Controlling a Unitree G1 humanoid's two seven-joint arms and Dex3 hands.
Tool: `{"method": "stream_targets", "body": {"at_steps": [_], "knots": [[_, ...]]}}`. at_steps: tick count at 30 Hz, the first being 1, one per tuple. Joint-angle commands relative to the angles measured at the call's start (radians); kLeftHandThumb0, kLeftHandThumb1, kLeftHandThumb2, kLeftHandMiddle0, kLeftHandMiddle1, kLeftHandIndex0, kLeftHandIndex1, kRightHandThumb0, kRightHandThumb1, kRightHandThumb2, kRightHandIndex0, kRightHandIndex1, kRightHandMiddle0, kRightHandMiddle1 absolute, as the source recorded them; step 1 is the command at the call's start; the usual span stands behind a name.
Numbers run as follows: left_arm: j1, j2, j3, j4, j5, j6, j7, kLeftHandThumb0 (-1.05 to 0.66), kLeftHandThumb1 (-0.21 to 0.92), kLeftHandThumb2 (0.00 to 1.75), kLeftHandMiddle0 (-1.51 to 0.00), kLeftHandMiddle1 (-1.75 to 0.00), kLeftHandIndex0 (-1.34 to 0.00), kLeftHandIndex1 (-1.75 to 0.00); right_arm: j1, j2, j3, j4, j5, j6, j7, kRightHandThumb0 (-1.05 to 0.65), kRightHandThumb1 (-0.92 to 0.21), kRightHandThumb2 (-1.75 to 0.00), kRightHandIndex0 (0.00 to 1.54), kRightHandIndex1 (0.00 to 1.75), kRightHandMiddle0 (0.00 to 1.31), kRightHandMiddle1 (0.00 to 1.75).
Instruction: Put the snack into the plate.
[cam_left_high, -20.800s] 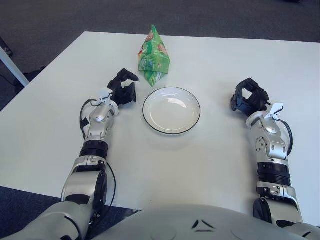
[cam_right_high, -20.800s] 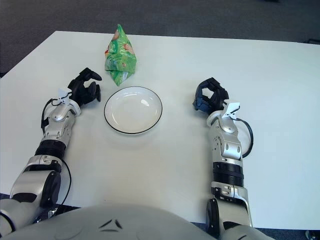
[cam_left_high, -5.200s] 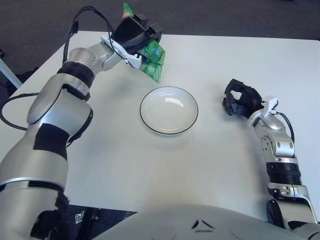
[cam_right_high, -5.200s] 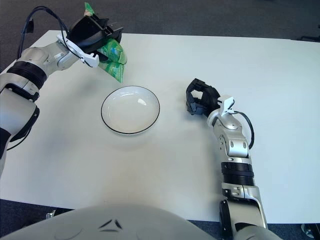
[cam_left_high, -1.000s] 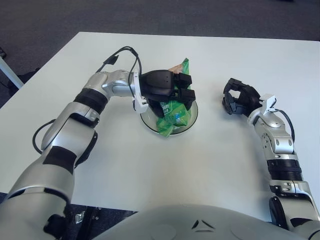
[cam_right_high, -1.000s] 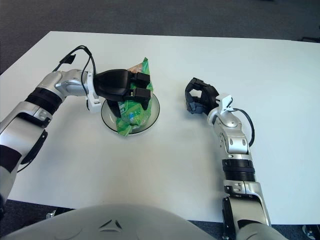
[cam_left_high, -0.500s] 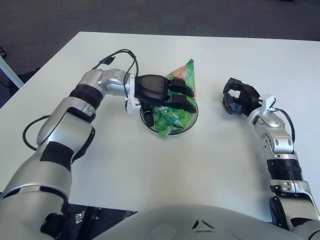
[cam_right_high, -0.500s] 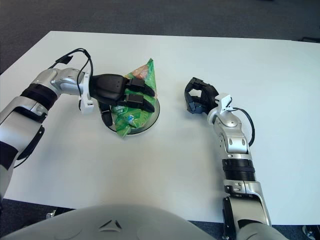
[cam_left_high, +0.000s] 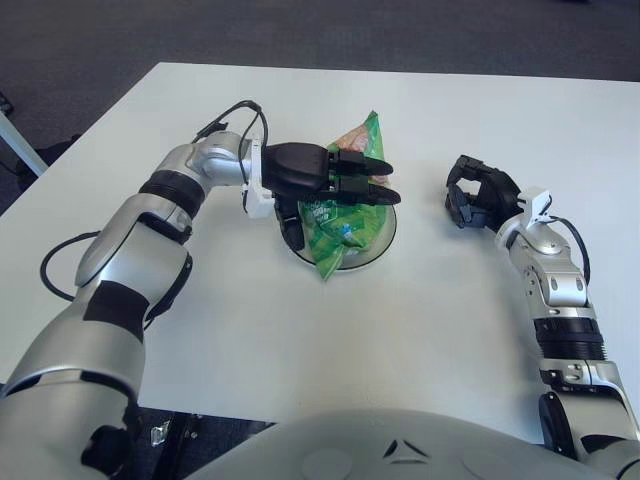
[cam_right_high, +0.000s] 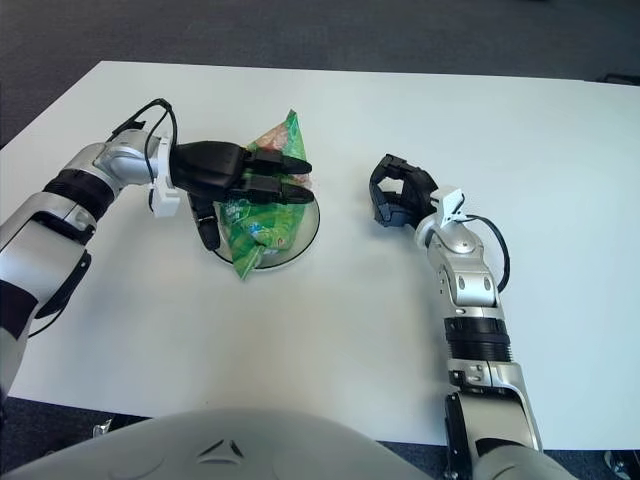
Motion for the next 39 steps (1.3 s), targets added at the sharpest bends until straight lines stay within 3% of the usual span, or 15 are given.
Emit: {"method": "stream_targets", "body": {"at_steps": [1, 7, 19, 27, 39], "knots": [[0.026, 0.016, 0.007, -0.038, -0.115, 0.032, -0.08, -1.04, 0.92, 0.28, 0.0, 0.0, 0.0, 0.0, 0.065, 0.0, 0.023, 0.071, -0.028, 0.06, 0.01, -0.44, -0.45, -1.15, 1.09, 1.75, 0.51, 1.75], [0.051, 0.035, 0.024, -0.119, -0.255, 0.078, -0.191, -1.05, 0.92, 0.31, 0.0, 0.0, 0.0, 0.0, 0.062, -0.001, 0.023, 0.075, -0.032, 0.057, 0.016, -0.44, -0.45, -1.15, 1.1, 1.75, 0.51, 1.75], [0.078, 0.084, 0.103, -0.272, -0.456, 0.215, -0.416, -1.05, 0.9, 0.15, 0.0, 0.0, 0.0, 0.0, 0.052, -0.006, 0.033, 0.089, -0.045, 0.051, 0.024, -0.44, -0.44, -1.17, 1.12, 1.75, 0.52, 1.75], [0.103, 0.081, 0.191, -0.322, -0.378, 0.261, -0.403, -1.05, 0.92, 0.17, 0.0, 0.0, 0.0, 0.0, 0.049, -0.011, 0.035, 0.1, -0.046, 0.036, 0.033, -0.44, -0.43, -1.17, 1.13, 1.75, 0.52, 1.75], [0.103, 0.093, 0.278, -0.344, -0.21, 0.254, -0.334, -1.05, 0.92, 0.3, 0.0, 0.0, 0.0, 0.0, 0.046, -0.011, 0.036, 0.097, -0.045, 0.045, 0.03, -0.44, -0.44, -1.17, 1.12, 1.75, 0.52, 1.75]]}}
